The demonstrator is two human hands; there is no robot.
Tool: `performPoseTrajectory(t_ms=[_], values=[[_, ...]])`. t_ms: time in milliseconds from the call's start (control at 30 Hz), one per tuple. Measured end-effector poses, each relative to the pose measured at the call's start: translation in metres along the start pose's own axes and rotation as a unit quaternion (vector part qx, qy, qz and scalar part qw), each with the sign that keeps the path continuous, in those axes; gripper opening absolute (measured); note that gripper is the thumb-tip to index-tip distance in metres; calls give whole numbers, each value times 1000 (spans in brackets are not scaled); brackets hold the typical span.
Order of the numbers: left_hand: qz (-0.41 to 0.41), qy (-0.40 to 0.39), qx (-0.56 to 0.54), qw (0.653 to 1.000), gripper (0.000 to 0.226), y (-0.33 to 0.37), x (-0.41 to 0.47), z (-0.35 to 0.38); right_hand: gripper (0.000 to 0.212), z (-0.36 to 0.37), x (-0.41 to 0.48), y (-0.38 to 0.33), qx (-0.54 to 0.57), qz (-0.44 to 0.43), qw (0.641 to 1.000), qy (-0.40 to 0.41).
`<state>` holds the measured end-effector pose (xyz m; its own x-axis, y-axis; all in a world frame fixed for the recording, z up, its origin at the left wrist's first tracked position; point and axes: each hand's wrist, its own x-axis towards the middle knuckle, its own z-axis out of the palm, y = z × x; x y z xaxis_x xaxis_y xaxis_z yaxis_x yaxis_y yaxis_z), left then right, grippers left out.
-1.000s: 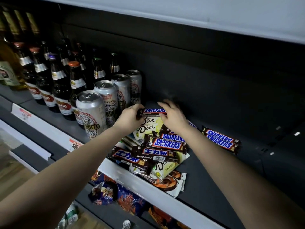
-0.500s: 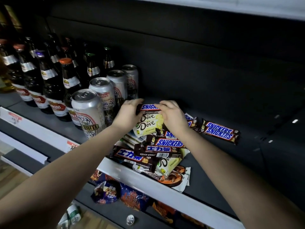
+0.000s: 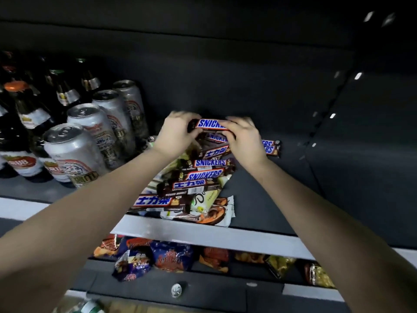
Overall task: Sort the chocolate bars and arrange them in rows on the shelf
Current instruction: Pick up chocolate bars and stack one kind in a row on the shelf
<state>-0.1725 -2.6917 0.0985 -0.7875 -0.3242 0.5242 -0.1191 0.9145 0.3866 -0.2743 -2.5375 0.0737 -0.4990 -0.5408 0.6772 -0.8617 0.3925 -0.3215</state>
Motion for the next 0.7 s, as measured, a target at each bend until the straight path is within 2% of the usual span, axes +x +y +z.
performPoseTrajectory(t_ms=[367,700], values=[[86,-68,-68,992,27,102,-3,82,26,-82,-72,81,-122,43,992,6],[74,-160,28,984,39,105,-22,122,28,-64,-102,114,-121,55,987,-86]])
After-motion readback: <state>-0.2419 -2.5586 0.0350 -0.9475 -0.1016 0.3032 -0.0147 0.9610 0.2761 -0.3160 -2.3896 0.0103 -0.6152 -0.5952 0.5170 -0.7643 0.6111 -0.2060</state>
